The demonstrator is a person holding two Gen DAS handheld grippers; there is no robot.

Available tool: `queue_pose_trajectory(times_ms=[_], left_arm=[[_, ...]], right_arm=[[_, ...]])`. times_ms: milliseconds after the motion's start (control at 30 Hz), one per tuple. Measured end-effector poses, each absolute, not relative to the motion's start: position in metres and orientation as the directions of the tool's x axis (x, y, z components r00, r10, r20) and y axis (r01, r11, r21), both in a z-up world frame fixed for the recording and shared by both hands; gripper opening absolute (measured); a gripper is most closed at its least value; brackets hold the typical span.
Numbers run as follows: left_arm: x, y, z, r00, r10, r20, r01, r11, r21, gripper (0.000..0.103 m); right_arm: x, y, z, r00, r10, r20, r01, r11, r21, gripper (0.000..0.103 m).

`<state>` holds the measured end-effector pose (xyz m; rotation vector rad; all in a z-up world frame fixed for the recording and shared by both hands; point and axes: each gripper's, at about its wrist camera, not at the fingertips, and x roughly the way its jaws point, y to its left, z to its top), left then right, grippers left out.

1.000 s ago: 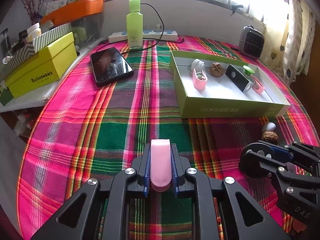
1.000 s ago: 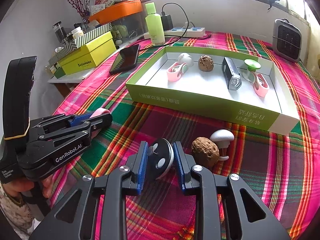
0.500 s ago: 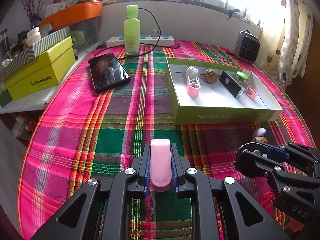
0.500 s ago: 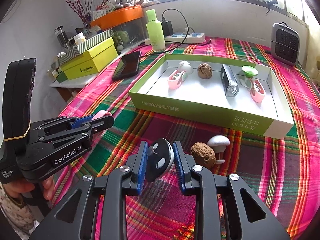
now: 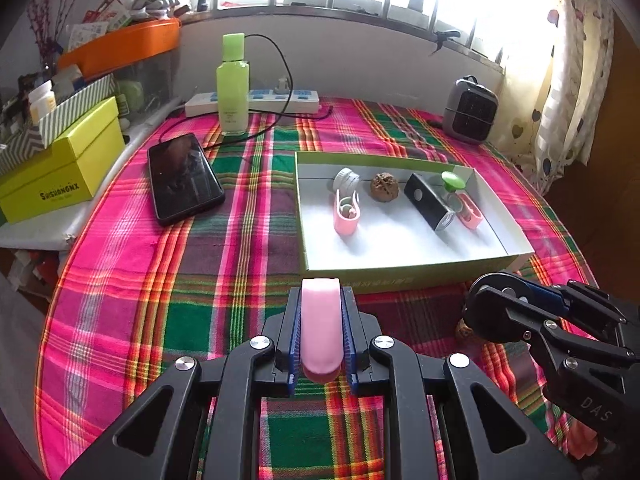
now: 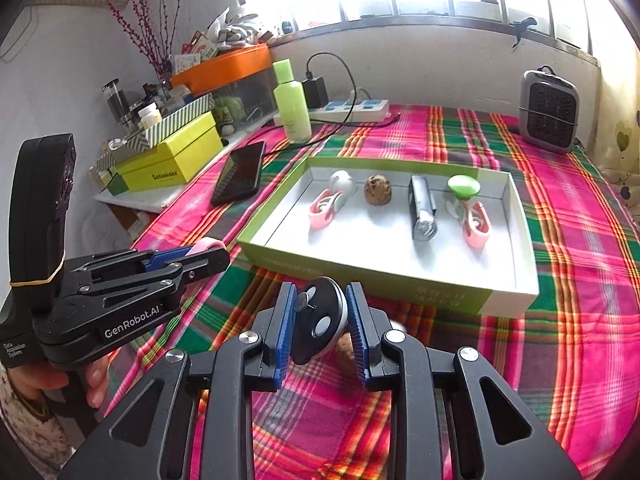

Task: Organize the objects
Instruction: 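Lift the pink piece with the left tool while the right tool lifts the black disc, then carry the pink piece with the left tool while the right tool carries the black disc into the box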

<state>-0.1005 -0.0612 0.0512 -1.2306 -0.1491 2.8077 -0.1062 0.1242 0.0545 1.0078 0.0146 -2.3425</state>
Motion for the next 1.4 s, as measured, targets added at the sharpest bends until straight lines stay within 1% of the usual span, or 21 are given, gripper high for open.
queue_pose_trajectory(times_ms=[533, 767, 1400], left_arm=[[-0.146, -0.031, 0.067, -0.678, 0.153, -0.719, -0.092, -0.988, -0.123, 0.016], [-0.172, -0.021, 0.062, -0.651, 0.174, -0.739, -0.108, -0.985, -0.137, 0.016], [-0.22, -0.006, 0.034, -0.585, 0.166, -0.794, -0.103, -0.986, -0.13, 0.016]], right_arm=[[-0.152, 0.147, 0.062, -0.581, -0.453, -0.676, 0.459, -0.869, 0.188, 0.027], [-0.173, 0.155, 0.054, -0.573, -0.437, -0.693, 0.438, -0.878, 0.192, 0.027], [-0.204, 0.159, 0.032, -0.526, -0.406, -0.748, 0.438, -0.882, 0.171, 0.027]])
